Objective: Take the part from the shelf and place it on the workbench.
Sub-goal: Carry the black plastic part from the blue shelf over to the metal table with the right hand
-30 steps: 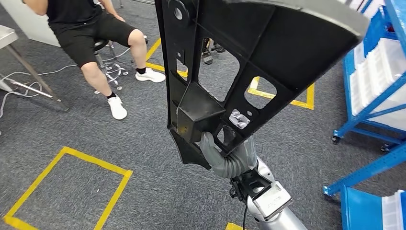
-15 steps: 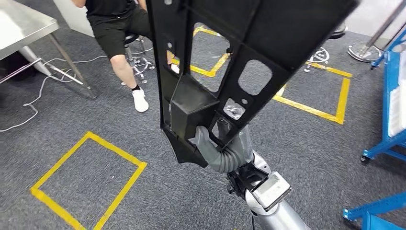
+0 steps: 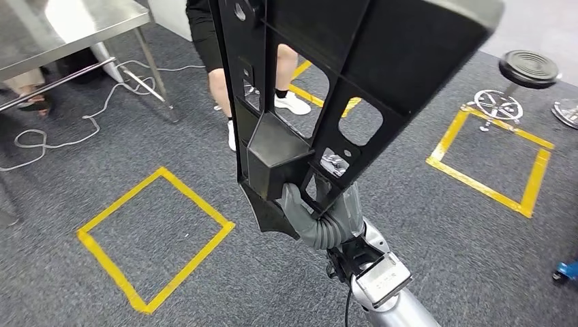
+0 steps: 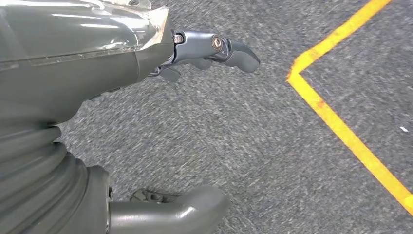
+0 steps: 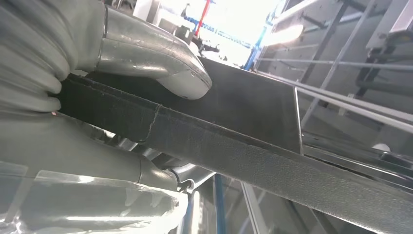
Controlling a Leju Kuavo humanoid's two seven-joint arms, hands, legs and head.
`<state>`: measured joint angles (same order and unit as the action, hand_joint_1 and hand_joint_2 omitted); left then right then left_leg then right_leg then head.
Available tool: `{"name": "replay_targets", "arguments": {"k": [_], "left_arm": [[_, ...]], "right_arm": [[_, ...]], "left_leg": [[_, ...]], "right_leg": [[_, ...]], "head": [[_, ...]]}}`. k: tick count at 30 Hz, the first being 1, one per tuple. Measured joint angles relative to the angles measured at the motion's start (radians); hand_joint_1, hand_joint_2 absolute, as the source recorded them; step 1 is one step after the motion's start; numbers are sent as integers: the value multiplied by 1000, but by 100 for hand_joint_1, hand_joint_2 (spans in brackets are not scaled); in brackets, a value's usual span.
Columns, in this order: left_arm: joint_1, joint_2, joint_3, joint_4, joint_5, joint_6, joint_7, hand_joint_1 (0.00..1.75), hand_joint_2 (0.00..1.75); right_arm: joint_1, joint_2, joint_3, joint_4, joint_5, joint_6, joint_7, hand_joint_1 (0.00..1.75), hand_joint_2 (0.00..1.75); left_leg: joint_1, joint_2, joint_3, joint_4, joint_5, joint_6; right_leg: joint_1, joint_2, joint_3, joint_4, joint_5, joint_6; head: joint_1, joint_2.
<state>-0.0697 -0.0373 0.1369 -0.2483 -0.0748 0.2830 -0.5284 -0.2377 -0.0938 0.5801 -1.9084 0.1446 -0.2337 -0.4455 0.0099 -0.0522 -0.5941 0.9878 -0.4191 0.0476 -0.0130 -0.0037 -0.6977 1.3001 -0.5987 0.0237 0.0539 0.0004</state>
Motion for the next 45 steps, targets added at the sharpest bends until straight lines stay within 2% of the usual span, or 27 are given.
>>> {"name": "replay_targets", "arguments": {"k": [1,3,4,6,8,10,12,14,15,16,17,19,21,23,25,26,28,30,31,32,34,36,38,39,41,43,45], "left_arm": [[0,-1,-2,0,-2,0,3,0,175],[0,-2,-5,0,-6,0,7,0,175],[0,-2,-6,0,-7,0,10,0,175],[2,-2,-6,0,-8,1,14,0,175],[7,1,-5,0,-7,1,15,0,175],[11,3,-5,0,-6,1,14,0,175],[10,2,-6,0,-4,1,14,0,175],[9,1,-6,0,-2,1,14,0,175],[10,1,-6,0,-2,1,14,0,175],[11,1,-6,0,-2,1,14,0,175],[12,1,-6,0,-3,2,14,0,175],[11,1,-6,0,-4,3,14,0,175],[7,0,-6,-1,-6,4,13,0,175],[6,0,-6,-1,-7,4,12,0,175],[7,-2,-6,0,-8,5,14,0,175],[5,-2,-6,0,-9,6,16,0,175],[1,-3,-6,0,-12,7,21,0,175],[1,-3,-6,0,-14,7,26,0,175],[1,-3,-6,0,-15,7,29,0,175],[2,-4,-6,0,-15,7,31,0,175],[1,-5,-6,0,-16,8,39,0,175],[1,-6,-6,0,-17,11,48,0,175],[2,-4,-5,0,-17,14,54,0,175],[3,-4,-5,0,-17,16,56,0,175],[3,-2,-4,1,-17,19,58,0,175],[0,-1,-4,0,-17,19,58,0,175],[0,-1,-3,0,-16,16,58,0,175]], "right_arm": [[5,-1,0,-2,3,-2,0,175,175],[10,-3,-1,-6,9,-4,1,175,175],[12,-3,-1,-9,12,-5,1,175,175],[16,-3,-1,-12,17,-5,3,175,175],[19,-2,0,-14,18,-5,4,175,175],[19,2,0,-17,18,-4,5,175,175],[20,5,0,-18,19,-4,5,175,175],[23,6,0,-18,20,-3,6,175,175],[25,7,1,-18,21,-3,6,175,175],[27,7,1,-18,22,-3,7,175,175],[28,7,1,-19,24,-3,7,175,175],[29,9,0,-21,26,-3,8,175,175],[30,10,0,-25,27,-3,8,175,175],[30,12,0,-27,28,-3,9,175,175],[31,13,-2,-30,30,-2,12,175,175],[32,13,-4,-32,32,-1,13,175,175],[37,12,-8,-34,34,0,15,175,175],[45,11,-13,-34,35,2,17,175,175],[47,10,-15,-34,35,2,17,175,175],[48,10,-17,-34,35,3,17,175,175],[49,11,-19,-34,36,5,17,175,175],[49,12,-20,-34,38,9,17,175,175],[48,17,-22,-34,41,14,17,175,175],[47,21,-22,-34,43,16,18,175,175],[46,30,-22,-34,44,18,19,175,175],[46,35,-23,-34,44,18,22,175,175],[48,37,-23,-31,43,18,26,175,175]], "left_leg": [[0,-15,1,1,0,-1],[-1,-43,3,4,-3,-5],[-2,-55,2,7,-6,-10],[-4,-74,-3,13,-9,-21],[0,-87,-9,13,-9,-33],[2,-55,-21,37,-27,-43],[2,11,-73,143,-85,-52],[6,44,-143,272,-137,-60],[8,48,-156,294,-136,-62],[9,52,-151,278,-117,-63],[10,59,-123,224,-85,-62],[7,97,-47,86,-28,-56],[1,116,-12,22,-12,-45],[-4,94,-13,19,-12,-34],[-2,72,-3,7,-5,-20],[1,61,3,1,-1,-13],[3,36,5,-3,3,-5],[2,10,4,-2,2,-4],[2,-5,4,-1,2,-4],[2,-19,5,0,1,-5],[1,-49,4,5,-2,-11],[-1,-68,-2,10,-5,-21],[0,-81,-9,9,-3,-33],[1,-76,-12,13,-5,-39],[1,-30,-31,55,-35,-48],[3,29,-88,175,-102,-57],[8,47,-144,287,-144,-63]], "right_leg": [[-1,3,8,-28,21,10],[-6,26,68,-170,86,27],[-9,41,98,-234,112,27],[-10,57,125,-292,134,15],[-11,39,129,-294,138,-2],[-15,21,135,-301,141,-18],[-13,-1,139,-305,139,-31],[-8,-28,141,-305,135,-38],[-7,-39,141,-304,134,-39],[-6,-51,143,-304,132,-39],[-6,-61,146,-304,129,-38],[-1,-79,153,-304,123,-30],[6,-95,159,-304,116,-18],[9,-112,167,-307,112,-7],[8,-91,163,-285,95,0],[8,-65,147,-247,74,-1],[2,-14,80,-115,20,-8],[0,-1,20,-13,-8,-5],[0,1,17,-22,6,3],[-2,4,35,-71,36,13],[-7,32,97,-222,107,26],[-9,54,128,-295,136,18],[-7,44,129,-296,139,0],[-9,36,130,-298,141,-7],[-14,20,134,-303,144,-25],[-10,4,136,-304,141,-37],[-7,-11,136,-303,140,-39]], "head": [[0,0],[0,0],[0,0],[-1,0],[-1,0],[-5,0],[-9,0],[-10,0],[-10,0],[-10,0],[-10,0],[-10,0],[-8,0],[-7,0],[-5,0],[-4,0],[0,0],[1,0],[2,0],[2,0],[2,0],[1,0],[1,0],[1,0],[-3,0],[-6,0],[-6,0]]}}
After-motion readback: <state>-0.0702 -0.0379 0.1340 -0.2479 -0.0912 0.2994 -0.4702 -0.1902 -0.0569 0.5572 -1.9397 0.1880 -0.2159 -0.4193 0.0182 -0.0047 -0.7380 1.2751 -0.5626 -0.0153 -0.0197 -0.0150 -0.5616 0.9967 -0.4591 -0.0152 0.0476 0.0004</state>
